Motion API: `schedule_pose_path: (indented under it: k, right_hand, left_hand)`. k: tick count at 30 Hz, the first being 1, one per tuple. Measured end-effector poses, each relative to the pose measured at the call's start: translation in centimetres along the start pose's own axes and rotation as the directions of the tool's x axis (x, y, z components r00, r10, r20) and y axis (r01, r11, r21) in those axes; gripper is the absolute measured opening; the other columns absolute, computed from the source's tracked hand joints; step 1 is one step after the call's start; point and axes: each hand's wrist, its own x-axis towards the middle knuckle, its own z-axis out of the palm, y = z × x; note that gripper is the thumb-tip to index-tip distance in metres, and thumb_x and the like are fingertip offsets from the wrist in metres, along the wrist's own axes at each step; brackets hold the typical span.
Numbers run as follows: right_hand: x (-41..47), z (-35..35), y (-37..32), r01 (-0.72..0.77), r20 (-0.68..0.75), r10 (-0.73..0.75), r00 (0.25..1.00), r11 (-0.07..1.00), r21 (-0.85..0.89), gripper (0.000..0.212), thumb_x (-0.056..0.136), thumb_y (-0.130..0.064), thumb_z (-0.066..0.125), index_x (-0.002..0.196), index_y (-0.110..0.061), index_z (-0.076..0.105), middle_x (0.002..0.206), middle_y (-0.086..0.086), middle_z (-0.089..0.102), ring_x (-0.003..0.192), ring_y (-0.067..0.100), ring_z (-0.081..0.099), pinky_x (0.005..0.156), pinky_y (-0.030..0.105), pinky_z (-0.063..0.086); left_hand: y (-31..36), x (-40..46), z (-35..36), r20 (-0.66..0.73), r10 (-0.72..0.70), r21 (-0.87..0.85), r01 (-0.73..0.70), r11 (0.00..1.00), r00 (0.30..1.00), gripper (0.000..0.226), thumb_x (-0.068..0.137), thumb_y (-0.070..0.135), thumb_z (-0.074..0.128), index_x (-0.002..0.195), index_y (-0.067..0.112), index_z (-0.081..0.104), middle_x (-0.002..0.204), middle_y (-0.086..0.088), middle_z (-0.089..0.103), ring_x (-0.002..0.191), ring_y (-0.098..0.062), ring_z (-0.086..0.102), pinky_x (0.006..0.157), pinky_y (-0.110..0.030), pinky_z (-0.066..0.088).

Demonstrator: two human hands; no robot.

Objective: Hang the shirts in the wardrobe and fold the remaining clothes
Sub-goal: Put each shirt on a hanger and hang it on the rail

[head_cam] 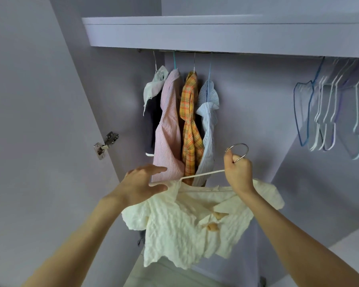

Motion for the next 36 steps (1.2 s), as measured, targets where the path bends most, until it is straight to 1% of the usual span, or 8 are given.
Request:
schedule_pose_path:
  k: [3, 6, 8, 11, 16, 22, 25, 36]
  right_hand:
    - [0.1, 0.1, -1.0, 0.035, -0.012, -0.035, 0.999, 0.999, 0.009, 0.064, 0.093, -0.015, 0.052, 0.039, -0.025, 0.019, 0.032, -0.006, 0.017, 0.036, 0.011, 0.019, 0.046, 0.031, 0.022]
    - [0.0, -0.1, -1.6, 0.091, 0.006, -0.091, 0.996, 0.996, 0.020, 0.060, 0.093, -0.019, 0.053, 0.040, -0.017, 0.025, 0.032, -0.002, 0.027, 0.037, 0.013, 0.026, 0.045, 0.034, 0.025]
    - [-0.1, -0.9, -1.5, 0.132, 0.096, -0.139, 0.986, 0.988, 0.079, 0.047, 0.093, -0.022, 0.055, 0.050, -0.006, 0.042, 0.046, 0.011, 0.048, 0.047, 0.020, 0.044, 0.052, 0.037, 0.038]
    - [-0.2, -2.9, -0.3, 0.077, 0.275, -0.121, 0.954, 0.983, 0.168, 0.011, 0.093, -0.019, 0.054, 0.088, -0.025, 0.062, 0.089, -0.004, 0.068, 0.088, 0.008, 0.063, 0.077, 0.017, 0.046]
    - [0.7, -6.2, 4.9, 0.171, 0.401, 0.035, 0.916, 0.868, -0.467, 0.048, 0.086, 0.003, 0.045, 0.133, -0.008, 0.047, 0.136, 0.008, 0.050, 0.126, 0.026, 0.045, 0.104, 0.037, 0.034]
    - [-0.4, -7.1, 6.2, 0.306, 0.626, 0.096, 0.774, 0.808, -0.503, 0.020, 0.097, -0.028, 0.042, 0.100, -0.013, 0.054, 0.096, 0.001, 0.060, 0.089, 0.027, 0.058, 0.072, 0.032, 0.040]
    - [-1.6, -8.1, 6.8, 0.325, 0.655, 0.116, 0.747, 0.796, -0.511, 0.018, 0.099, -0.028, 0.036, 0.104, -0.021, 0.052, 0.088, 0.000, 0.063, 0.075, 0.020, 0.054, 0.064, 0.029, 0.037]
    - [-3.4, -13.9, 9.0, 0.159, 0.444, 0.101, 0.890, 0.845, -0.511, 0.029, 0.099, -0.016, 0.039, 0.112, -0.016, 0.065, 0.110, -0.001, 0.065, 0.103, 0.018, 0.059, 0.088, 0.027, 0.041]
  left_hand:
    - [1.5, 0.0, 1.8, -0.075, 0.148, 0.062, -0.143, 0.988, 0.986, 0.033, 0.090, 0.037, 0.056, 0.122, 0.027, 0.058, 0.116, 0.007, 0.060, 0.107, -0.016, 0.057, 0.090, -0.032, 0.043]
    - [2.5, 0.3, 2.8, -0.200, 0.122, 0.146, -0.094, 0.985, 0.972, 0.020, 0.096, 0.034, 0.046, 0.106, 0.026, 0.061, 0.100, 0.008, 0.063, 0.092, -0.021, 0.060, 0.072, -0.031, 0.044]
    - [2.1, 0.6, 2.9, -0.272, 0.074, 0.150, -0.034, 0.988, 0.960, 0.021, 0.096, 0.035, 0.044, 0.101, 0.025, 0.062, 0.098, 0.008, 0.064, 0.091, -0.022, 0.060, 0.069, -0.032, 0.043]
    - [1.0, 0.3, 2.1, -0.337, 0.023, 0.109, 0.015, 0.994, 0.941, 0.019, 0.095, 0.032, 0.049, 0.099, 0.025, 0.066, 0.096, 0.008, 0.067, 0.089, -0.025, 0.062, 0.069, -0.032, 0.042]
    - [-1.7, 0.0, 0.6, -0.423, 0.051, 0.030, -0.043, 0.999, 0.905, 0.013, 0.089, 0.010, 0.060, 0.081, 0.009, 0.070, 0.068, -0.005, 0.067, 0.065, -0.030, 0.063, 0.073, -0.038, 0.039]
    - [-4.0, 0.8, 1.5, -0.407, -0.018, 0.011, 0.025, 1.000, 0.913, 0.014, 0.090, 0.008, 0.058, 0.087, 0.011, 0.071, 0.086, -0.003, 0.070, 0.085, -0.030, 0.061, 0.082, -0.038, 0.033]
    - [-3.9, 1.8, 2.8, -0.369, -0.068, -0.029, 0.062, 0.998, 0.927, 0.014, 0.091, 0.009, 0.057, 0.089, 0.011, 0.071, 0.091, -0.006, 0.069, 0.093, -0.032, 0.058, 0.079, -0.035, 0.031]
    - [0.0, 5.9, 6.5, -0.319, 0.072, -0.003, -0.077, 0.997, 0.945, 0.014, 0.088, 0.003, 0.058, 0.086, 0.004, 0.071, 0.087, -0.009, 0.069, 0.086, -0.035, 0.059, 0.088, -0.041, 0.032]
